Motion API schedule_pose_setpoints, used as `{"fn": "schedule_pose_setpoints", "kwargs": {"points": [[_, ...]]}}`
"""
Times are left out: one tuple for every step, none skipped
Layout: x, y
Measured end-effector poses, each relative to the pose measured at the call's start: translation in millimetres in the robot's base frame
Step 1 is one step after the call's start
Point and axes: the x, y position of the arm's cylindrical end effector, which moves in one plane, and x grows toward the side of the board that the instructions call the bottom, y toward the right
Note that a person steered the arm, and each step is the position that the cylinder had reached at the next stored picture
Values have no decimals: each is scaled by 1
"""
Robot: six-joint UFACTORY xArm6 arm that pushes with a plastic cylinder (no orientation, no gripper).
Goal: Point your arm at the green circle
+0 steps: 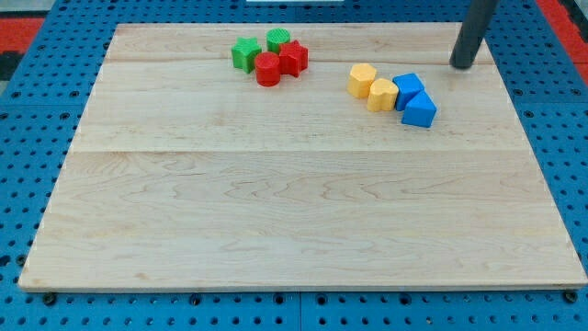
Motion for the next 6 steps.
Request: {"fn": "schedule_pose_setpoints", "kwargs": {"points": [[-28, -27], [-39, -61], [-56, -94], [-57, -132], [-57, -170], [-57, -200]]}}
